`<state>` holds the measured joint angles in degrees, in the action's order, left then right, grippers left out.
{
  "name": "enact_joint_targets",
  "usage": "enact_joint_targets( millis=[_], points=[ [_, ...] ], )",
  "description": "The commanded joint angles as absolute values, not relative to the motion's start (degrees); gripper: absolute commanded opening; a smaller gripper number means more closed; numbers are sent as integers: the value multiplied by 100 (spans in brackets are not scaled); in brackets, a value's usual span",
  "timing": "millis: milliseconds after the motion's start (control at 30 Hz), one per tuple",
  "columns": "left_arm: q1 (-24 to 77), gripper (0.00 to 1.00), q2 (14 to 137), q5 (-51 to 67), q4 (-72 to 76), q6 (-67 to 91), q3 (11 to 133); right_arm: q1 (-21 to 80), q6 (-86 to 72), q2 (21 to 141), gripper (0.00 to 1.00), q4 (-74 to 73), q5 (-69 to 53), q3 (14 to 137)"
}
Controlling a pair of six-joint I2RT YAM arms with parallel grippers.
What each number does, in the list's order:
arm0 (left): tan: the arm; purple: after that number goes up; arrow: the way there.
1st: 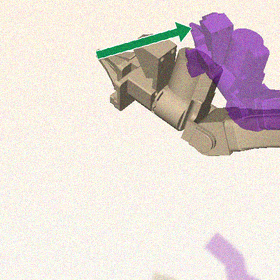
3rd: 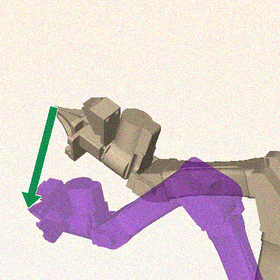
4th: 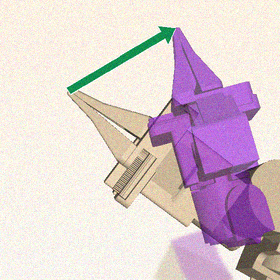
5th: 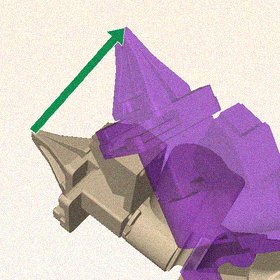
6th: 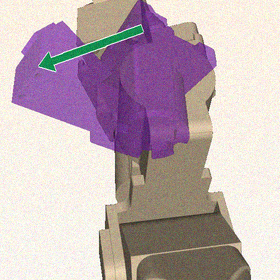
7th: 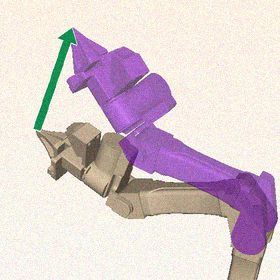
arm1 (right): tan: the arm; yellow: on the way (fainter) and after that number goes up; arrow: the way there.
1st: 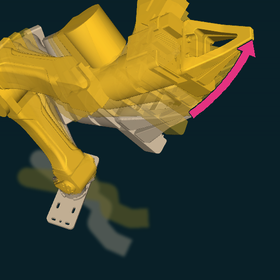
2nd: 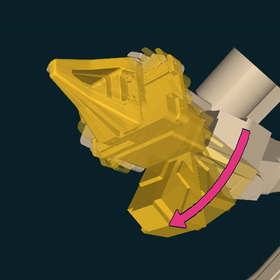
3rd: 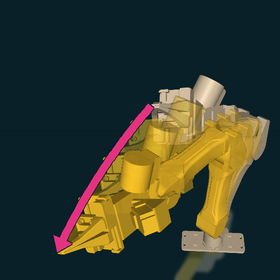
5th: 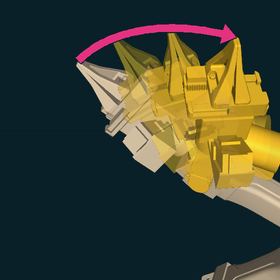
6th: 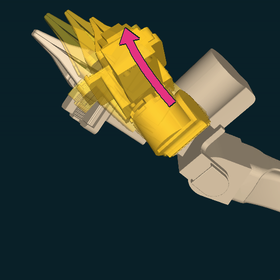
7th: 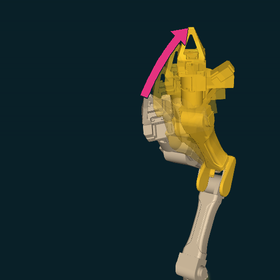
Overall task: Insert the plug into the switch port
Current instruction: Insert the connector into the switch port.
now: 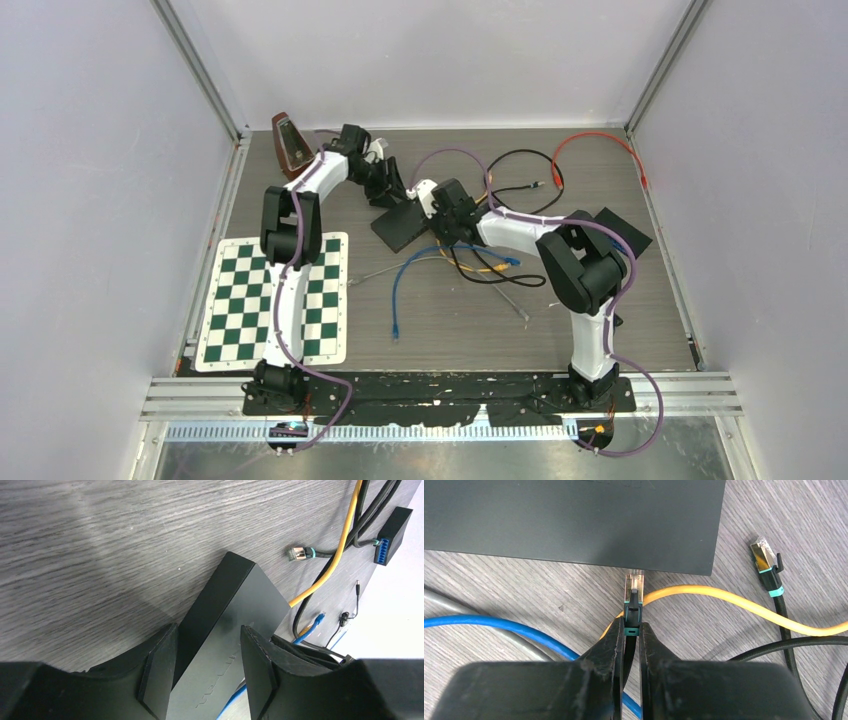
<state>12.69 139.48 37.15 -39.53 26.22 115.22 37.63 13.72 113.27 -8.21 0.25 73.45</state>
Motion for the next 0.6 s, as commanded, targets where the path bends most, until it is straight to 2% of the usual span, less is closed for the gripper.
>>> enact_joint_targets(
  millis=[0,567],
  points=[
    [1283,51,13692,3712,-4254,2299,11559,3855,1185,11365,5,93,378,7524],
    [1283,51,13893,3738,-4501,2149,11807,3981,645,11278,5,786,880,6967]
  ],
)
